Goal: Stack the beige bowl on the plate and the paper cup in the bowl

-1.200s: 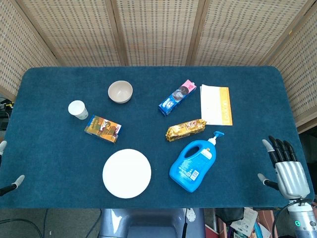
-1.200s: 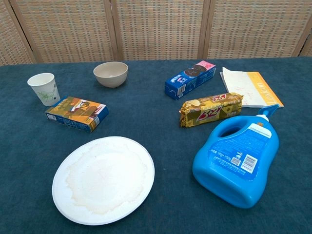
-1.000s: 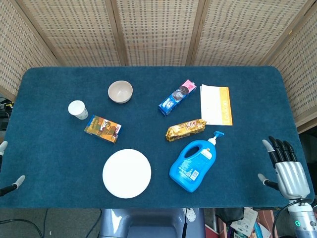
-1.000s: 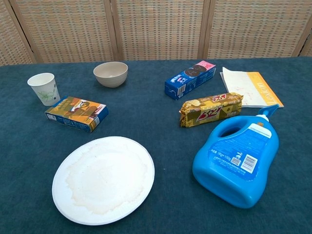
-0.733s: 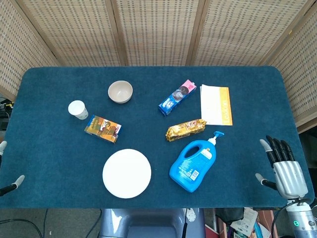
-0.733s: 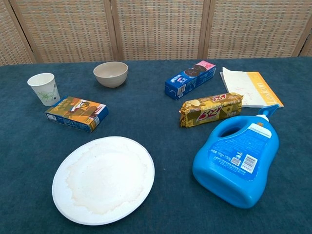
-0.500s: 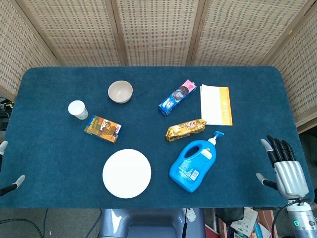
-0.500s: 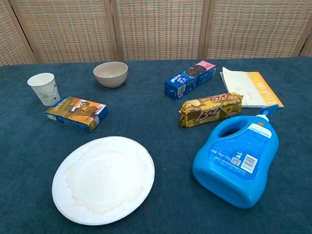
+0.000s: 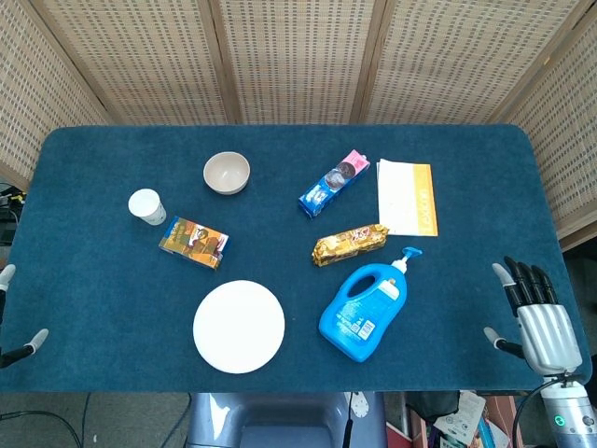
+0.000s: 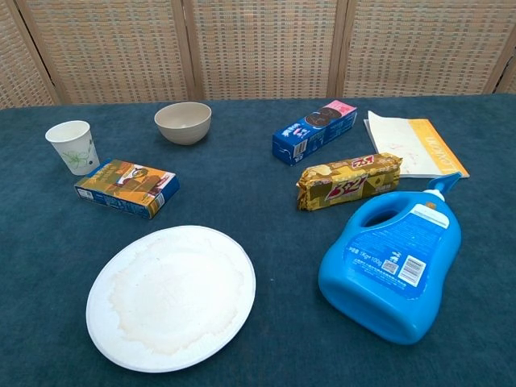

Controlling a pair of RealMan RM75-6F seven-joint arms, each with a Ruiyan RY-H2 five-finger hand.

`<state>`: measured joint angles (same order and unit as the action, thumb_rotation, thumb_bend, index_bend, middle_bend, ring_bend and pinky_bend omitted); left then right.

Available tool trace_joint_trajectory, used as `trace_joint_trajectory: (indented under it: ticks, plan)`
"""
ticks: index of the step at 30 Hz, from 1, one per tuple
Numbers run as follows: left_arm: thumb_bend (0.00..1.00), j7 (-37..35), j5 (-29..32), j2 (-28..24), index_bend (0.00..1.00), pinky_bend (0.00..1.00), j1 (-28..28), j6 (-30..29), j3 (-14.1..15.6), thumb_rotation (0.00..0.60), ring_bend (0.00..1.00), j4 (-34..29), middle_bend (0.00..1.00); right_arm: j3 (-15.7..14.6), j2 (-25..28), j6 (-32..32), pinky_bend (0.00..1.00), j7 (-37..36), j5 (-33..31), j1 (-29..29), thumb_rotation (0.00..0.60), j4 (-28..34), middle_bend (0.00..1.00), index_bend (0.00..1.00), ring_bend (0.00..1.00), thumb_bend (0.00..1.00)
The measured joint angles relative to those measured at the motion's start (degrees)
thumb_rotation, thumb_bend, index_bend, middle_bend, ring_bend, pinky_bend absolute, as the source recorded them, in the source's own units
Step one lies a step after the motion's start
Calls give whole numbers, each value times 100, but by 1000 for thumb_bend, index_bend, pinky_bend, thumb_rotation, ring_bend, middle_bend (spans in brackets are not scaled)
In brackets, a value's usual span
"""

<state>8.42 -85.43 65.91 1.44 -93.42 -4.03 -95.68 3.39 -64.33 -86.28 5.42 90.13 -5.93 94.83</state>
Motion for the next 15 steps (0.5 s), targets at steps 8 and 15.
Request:
trace_joint_trajectory:
  ticks: [8,15]
  plan:
    - [34,67,89,-32,1,0,-211,312,-81,600,0,-39,0,27,-52,67,0,-92,-89,-28,600,-127,0,0,0,148]
    - [93,240,351,-79,47,0,-808,951,-469,600,0,-141,0,81,-77,133,0,-202,-225,-61,600,-221,0,0,0,148]
